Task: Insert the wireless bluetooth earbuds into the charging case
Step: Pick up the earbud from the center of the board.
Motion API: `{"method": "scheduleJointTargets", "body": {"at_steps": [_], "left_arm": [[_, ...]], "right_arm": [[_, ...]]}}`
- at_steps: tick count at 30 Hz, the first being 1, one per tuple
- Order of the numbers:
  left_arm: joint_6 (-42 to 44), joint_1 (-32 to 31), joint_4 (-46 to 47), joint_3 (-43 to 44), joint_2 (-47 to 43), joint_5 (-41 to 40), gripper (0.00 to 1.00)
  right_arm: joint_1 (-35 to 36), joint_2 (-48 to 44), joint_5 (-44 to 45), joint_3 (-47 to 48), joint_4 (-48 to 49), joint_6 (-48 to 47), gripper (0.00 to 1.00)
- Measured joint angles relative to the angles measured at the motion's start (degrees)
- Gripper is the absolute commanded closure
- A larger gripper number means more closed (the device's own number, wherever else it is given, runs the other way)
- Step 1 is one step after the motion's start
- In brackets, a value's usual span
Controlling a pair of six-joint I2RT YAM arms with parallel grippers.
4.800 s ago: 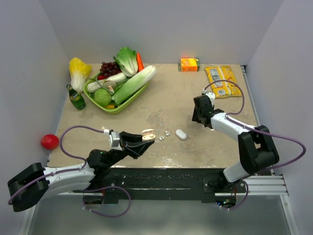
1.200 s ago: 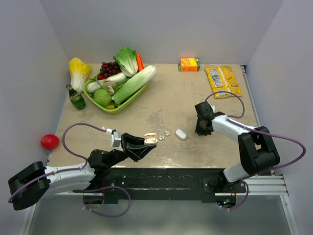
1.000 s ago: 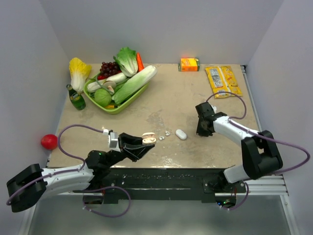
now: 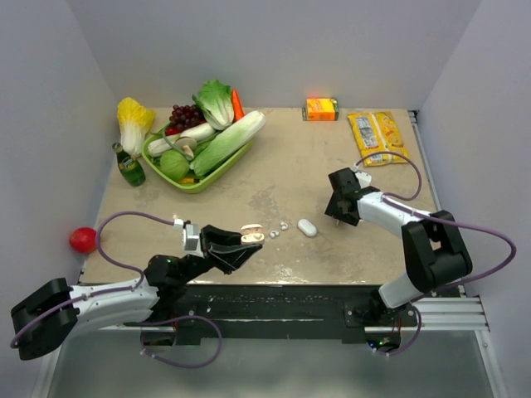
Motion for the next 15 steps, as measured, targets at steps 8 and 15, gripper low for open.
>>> {"method": "scheduleJointTargets", "body": {"at_steps": [8,15], "left_arm": [[-0.02,0.00,-0.02,0.00,1.01,0.00,1.00],[0.00,0.00,-0.02,0.00,1.01,0.00,1.00]], "right_arm": [[-0.02,2.38,1.11,0.02,1.18,-0.83,0.50],[-0.13,2.69,1.68,0.00,2.12,-1.75,0.54]]}}
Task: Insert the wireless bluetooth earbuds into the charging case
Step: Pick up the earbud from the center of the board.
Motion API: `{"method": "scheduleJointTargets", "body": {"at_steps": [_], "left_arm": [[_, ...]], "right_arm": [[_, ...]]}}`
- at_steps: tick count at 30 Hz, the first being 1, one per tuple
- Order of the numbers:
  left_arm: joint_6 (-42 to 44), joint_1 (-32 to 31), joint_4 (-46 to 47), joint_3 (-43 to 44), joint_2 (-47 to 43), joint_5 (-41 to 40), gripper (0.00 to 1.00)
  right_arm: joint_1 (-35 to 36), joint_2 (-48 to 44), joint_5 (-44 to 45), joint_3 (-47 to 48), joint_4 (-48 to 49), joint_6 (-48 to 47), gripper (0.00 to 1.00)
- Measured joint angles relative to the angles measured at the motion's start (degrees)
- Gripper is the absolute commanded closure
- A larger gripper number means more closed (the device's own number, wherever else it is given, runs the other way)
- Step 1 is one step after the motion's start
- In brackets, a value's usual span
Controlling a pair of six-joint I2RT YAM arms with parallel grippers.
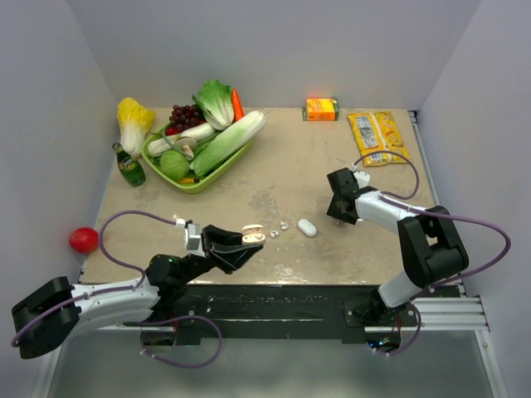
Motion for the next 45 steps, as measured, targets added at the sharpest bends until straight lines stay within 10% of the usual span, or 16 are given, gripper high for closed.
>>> {"method": "scheduleJointTargets", "body": {"at_steps": [19,33,39,45], "left_arm": [[-0.02,-0.26,0.00,0.00,3.26,0.04,1.00],[-0.04,-0.26,0.00,0.00,4.33,0.07,1.00],[-0.04,-0.26,0.00,0.00,4.55,0.09,1.00],[-0.07,-0.26,0.00,0.00,4.52,0.07,1.00]], "right_arm": [[-0.17,-0.63,-0.46,-0.98,1.22,-1.27,0.56],[-0.31,-2.29,-0.85,-2.80,2.21,-1.44,0.84],[-0.33,-2.73,-1.84,-3.13,2.27,-1.40,0.56],[-0.26,-3.34,-2.78,-3.48,2.25,-1.33,0.55]]}}
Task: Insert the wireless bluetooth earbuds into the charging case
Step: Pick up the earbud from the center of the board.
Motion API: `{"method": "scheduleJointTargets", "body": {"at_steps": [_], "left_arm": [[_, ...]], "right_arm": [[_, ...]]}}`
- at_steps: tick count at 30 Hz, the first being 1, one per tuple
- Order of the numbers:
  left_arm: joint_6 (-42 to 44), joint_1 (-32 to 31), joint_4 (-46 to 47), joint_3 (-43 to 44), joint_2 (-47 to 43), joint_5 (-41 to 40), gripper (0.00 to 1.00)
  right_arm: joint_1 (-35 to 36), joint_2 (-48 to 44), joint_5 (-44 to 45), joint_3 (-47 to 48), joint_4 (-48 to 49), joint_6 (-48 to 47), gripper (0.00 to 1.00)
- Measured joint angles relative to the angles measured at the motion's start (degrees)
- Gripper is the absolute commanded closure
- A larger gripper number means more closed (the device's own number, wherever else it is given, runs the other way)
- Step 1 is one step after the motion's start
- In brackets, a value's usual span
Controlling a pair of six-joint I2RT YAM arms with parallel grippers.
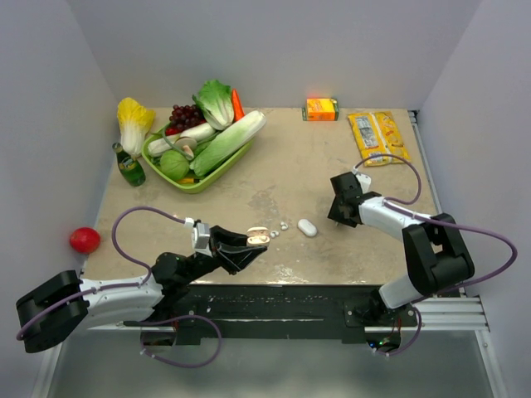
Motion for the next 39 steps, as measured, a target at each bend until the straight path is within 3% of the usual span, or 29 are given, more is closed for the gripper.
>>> {"method": "scheduleJointTargets", "body": {"at_steps": [14,24,30,33,34,39], "left_arm": [[-0.31,-0.02,0.00,0.00,-0.31,0.02,1.00],[-0.42,-0.07,0.00,0.00,-2.19,0.02,1.00],[-0.42,-0.07,0.02,0.00,-3.10,0.02,1.00],[-0.39,-0.07,0.02,0.00,-3.15,0.00,1.00],[-0.42,-0.07,0.02,0.00,-3.15,0.02,1.00],[-0.42,-0.07,0.02,0.00,-3.37,0.02,1.00]], "right_arm": [[0.02,-0.52,0.09,-0.61,-0.28,0.02,0.66],[1.60,1.36,2.62,1.05,-2.03,0.02,0.67],[2.10,1.49,3.15,1.25,-2.38,0.42,0.82],[2.40,1.36,3.48,1.22,-2.51,0.74,0.92],[2.51,1.33,3.52,1.18,-2.45,0.85,1.00],[3.41,-0.55,2.38,-0.04,-2.91,1.79,1.00]]}}
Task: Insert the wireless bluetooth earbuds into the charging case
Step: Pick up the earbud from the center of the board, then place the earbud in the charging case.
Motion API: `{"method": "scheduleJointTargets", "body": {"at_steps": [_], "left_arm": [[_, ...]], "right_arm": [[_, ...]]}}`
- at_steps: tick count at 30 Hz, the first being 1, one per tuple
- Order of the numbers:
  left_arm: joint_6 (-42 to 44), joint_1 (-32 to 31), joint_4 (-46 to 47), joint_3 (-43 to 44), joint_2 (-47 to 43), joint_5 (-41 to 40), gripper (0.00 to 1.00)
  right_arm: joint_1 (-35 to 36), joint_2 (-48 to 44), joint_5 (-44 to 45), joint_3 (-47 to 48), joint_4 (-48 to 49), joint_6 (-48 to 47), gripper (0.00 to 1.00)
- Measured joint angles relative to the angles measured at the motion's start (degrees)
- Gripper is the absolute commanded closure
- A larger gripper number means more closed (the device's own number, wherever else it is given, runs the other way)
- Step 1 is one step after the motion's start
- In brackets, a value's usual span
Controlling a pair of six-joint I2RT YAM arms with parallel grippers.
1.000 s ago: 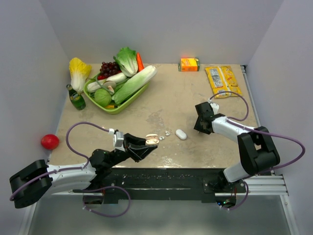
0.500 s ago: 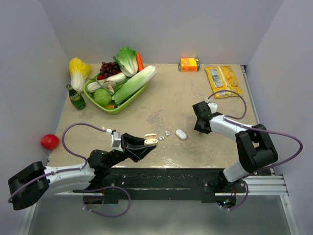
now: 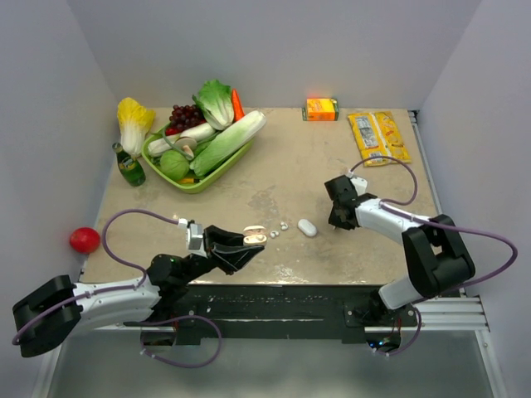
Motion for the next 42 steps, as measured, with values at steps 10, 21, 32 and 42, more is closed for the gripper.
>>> {"method": "scheduleJointTargets", "body": {"at_steps": [10,21,32,42], "left_arm": [[0.04,0.00,-0.02,0.00,-1.16,-0.59,1.00],[3.02,0.00,0.00,0.00,-0.59,-2.54,1.00],[11.19,-0.02,-0.72,3.56,12.92,-3.26,1.00],[18.38,0.09,-0.96,16.83,24.22,-0.90,1.00]], "right_arm": [[3.26,-11.47,-1.40,-0.79,-3.21,0.15,1.00],[12.39,-32.94,2.08,9.29,-2.36,-7.45,1.00],[14.23,-45.64,-8.74,10.51,6.75,-19.89,1.00],[15.08,-44.28,-16.94,11.28,10.40,-21.35,1.00]]}}
